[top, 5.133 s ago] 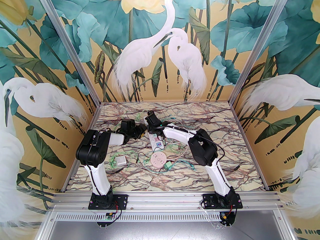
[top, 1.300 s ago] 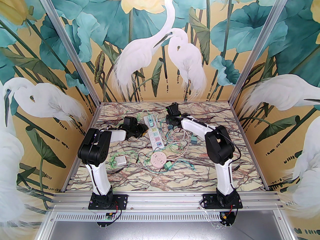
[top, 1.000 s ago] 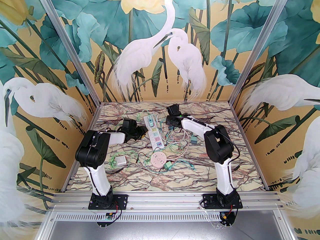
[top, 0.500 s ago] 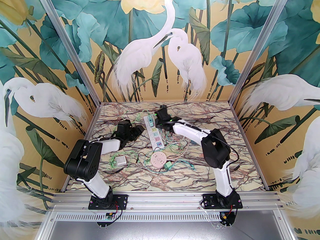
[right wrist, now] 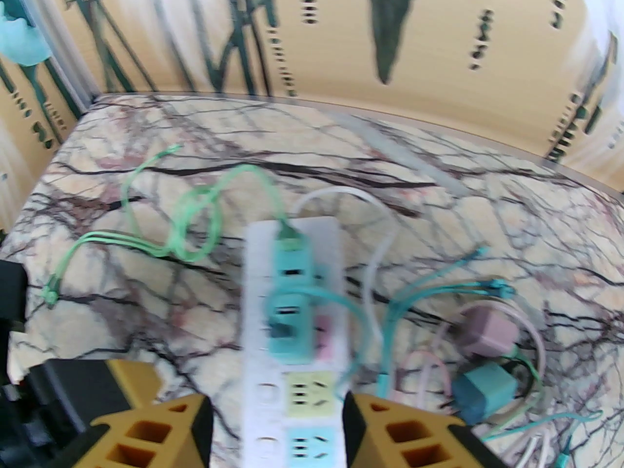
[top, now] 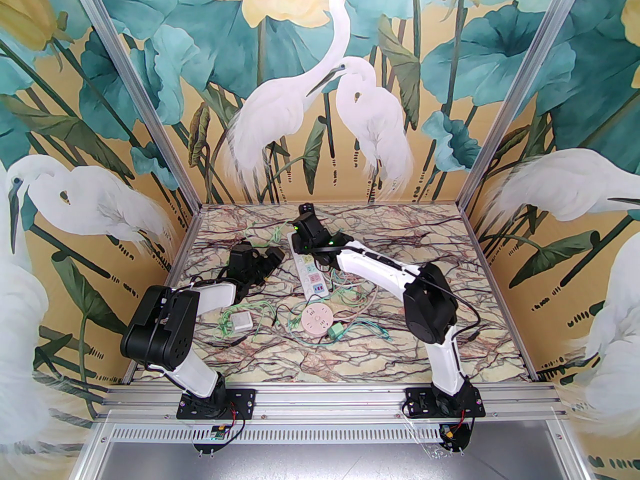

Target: Pull the plug off the socket

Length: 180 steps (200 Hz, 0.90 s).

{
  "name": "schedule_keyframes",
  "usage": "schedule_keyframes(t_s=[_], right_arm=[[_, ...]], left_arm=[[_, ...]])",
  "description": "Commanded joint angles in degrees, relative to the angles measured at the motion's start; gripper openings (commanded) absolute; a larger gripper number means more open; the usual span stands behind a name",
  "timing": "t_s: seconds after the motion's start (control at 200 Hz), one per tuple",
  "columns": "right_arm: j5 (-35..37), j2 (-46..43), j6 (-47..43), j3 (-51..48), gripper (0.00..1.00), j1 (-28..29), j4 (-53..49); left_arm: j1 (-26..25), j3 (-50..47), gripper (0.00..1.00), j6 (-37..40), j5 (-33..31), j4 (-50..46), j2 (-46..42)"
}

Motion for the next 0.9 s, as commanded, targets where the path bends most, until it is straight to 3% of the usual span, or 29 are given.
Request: schedule_keyframes(t_s=[0.0, 0.38, 0.895], right_arm=[[-3.0, 4.1, 0.0, 2.9, 0.48, 0.3, -1.2], [-2.1, 10.2, 3.7, 7.7, 0.45, -1.4, -4.7], [-0.1, 18.2, -0.2, 14.9, 0.46, -3.6, -7.0]], left_arm=[[0.4, -0.4, 0.99, 0.1, -0.6, 0.5, -1.2], [0.5, -0.2, 1.00, 0.2, -0.4, 0.3, -1.0], [0.6, -0.4, 0.99, 0.2, -2.9, -1.9, -2.0]])
